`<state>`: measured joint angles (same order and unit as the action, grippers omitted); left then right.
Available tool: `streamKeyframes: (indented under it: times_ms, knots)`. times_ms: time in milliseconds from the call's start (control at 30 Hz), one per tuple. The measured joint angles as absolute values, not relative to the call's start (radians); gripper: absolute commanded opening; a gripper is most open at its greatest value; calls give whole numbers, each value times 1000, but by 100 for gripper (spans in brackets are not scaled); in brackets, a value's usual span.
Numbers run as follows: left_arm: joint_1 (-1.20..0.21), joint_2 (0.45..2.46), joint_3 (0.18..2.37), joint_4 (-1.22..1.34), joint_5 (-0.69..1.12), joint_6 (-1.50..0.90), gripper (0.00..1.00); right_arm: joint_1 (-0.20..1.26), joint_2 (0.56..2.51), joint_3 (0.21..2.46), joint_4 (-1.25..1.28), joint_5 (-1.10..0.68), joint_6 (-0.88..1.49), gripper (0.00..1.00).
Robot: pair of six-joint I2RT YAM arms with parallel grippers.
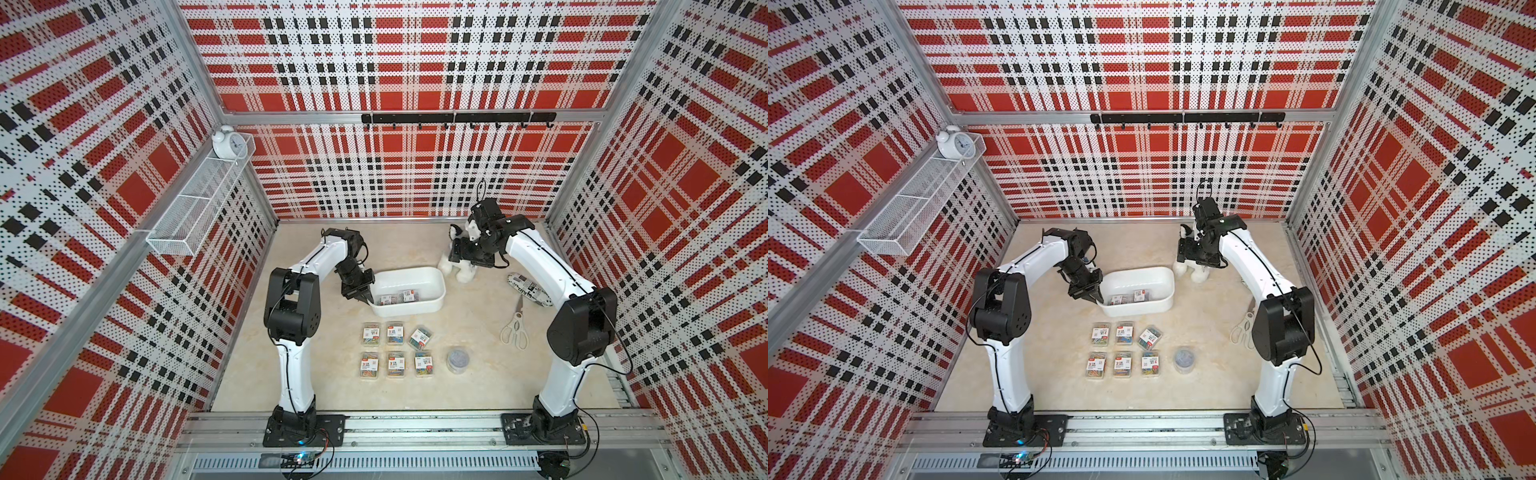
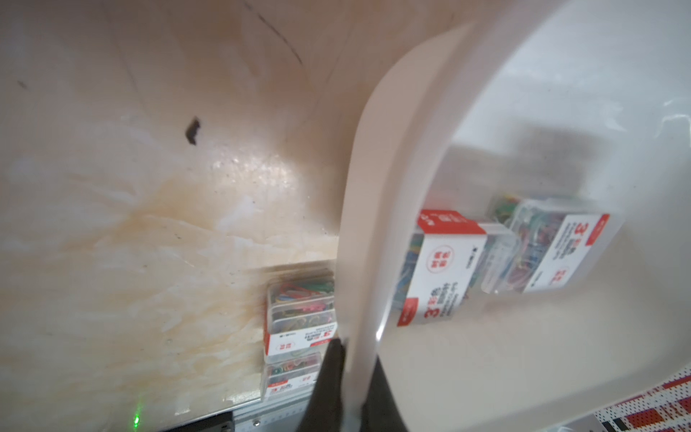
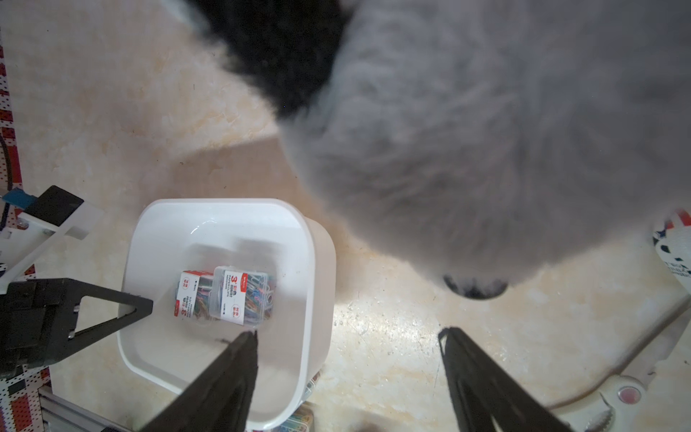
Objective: Take the paper clips out of the storage box
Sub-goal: Adjust the storage box at the center of the board.
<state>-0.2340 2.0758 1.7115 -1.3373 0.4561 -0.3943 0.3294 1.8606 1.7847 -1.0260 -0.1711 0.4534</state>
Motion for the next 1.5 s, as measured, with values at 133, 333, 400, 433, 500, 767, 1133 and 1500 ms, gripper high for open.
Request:
streamKeyframes:
  times_ms: [133, 333, 400, 433, 500, 767, 1133, 1500]
  knots:
    - [-219, 2061, 1694, -1328, 479, -396, 0, 329, 1861, 1785, -1025, -184, 455, 82]
    - [-214, 2043, 1694, -1327, 500, -416, 0, 329, 1861, 1766, -1017, -199, 460, 81]
    - [-215, 2026, 1660, -1326, 506, -415, 0, 329, 1861, 1755, -1017, -203, 461, 81]
    - [-215, 2026, 1655, -1338, 503, -415, 0, 329, 1861, 1751, -1017, -204, 462, 81]
    - [-215, 2030, 1655, -1351, 490, -415, 0, 329, 1861, 1744, -1016, -205, 462, 81]
    - [-223, 2072, 1840, -1356, 302, -402, 0, 329, 1860, 1725, -1012, -204, 462, 81]
    - [-335, 2075, 1666, -1087, 87, -337, 0, 331, 1847, 1734, -1012, -190, 455, 81]
    - [-343, 1959, 1471, -923, 86, -323, 1, 414, 1847, 1867, -1001, -174, 358, 79]
